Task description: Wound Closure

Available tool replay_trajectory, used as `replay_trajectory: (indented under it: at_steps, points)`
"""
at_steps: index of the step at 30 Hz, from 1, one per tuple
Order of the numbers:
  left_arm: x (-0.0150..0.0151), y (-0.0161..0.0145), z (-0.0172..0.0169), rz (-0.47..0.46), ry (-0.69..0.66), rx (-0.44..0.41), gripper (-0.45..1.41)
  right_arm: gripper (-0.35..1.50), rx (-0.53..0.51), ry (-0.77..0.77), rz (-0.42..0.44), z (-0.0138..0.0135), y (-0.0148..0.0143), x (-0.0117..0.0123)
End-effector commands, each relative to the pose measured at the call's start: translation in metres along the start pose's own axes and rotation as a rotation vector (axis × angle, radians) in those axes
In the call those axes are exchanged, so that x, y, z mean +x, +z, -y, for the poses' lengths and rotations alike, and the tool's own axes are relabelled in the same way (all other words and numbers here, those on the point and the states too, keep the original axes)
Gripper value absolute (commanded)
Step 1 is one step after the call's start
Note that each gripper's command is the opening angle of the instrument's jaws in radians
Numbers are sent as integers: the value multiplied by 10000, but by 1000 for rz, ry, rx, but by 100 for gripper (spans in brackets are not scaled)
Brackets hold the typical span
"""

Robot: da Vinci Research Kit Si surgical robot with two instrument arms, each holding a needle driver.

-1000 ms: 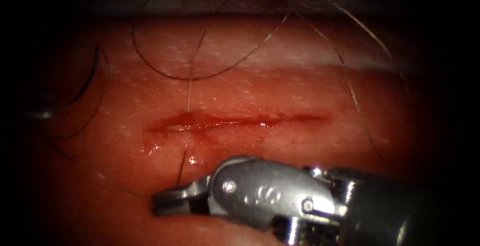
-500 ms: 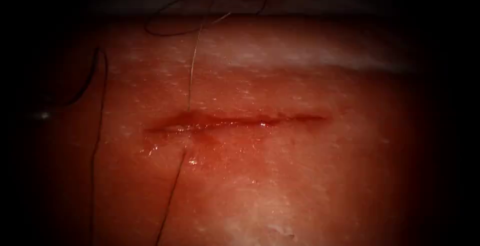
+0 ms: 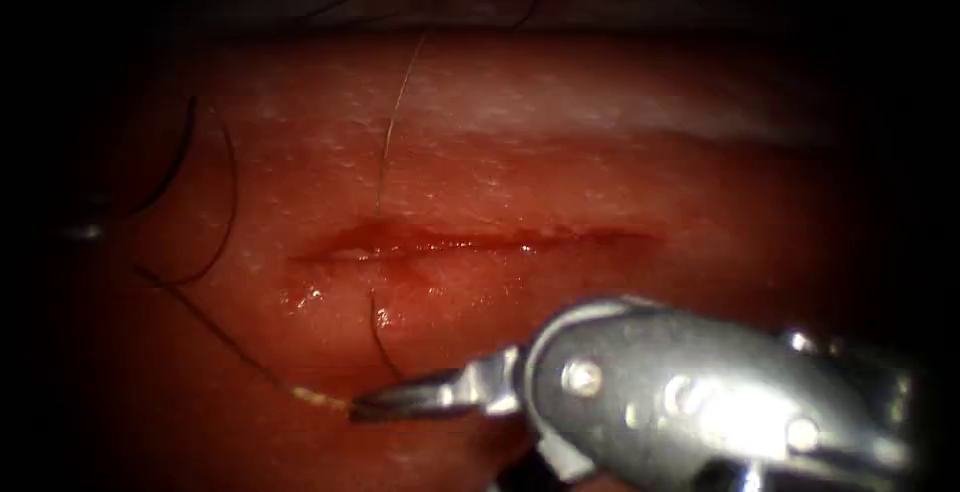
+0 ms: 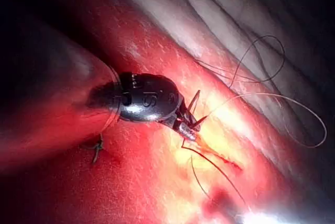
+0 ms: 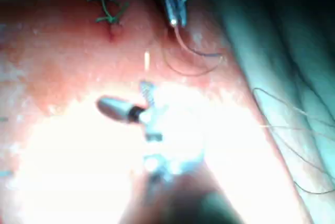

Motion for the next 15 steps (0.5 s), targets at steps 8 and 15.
replay_trajectory:
  at_steps: [8, 15]
  points:
    - [-6, 4, 5, -1, 1, -3, -35, 119, -88, -21, 5, -30, -8, -56]
    - [-6, 4, 5, -1, 1, -3, -35, 113, -161, -35, 6, -51, 19, -92]
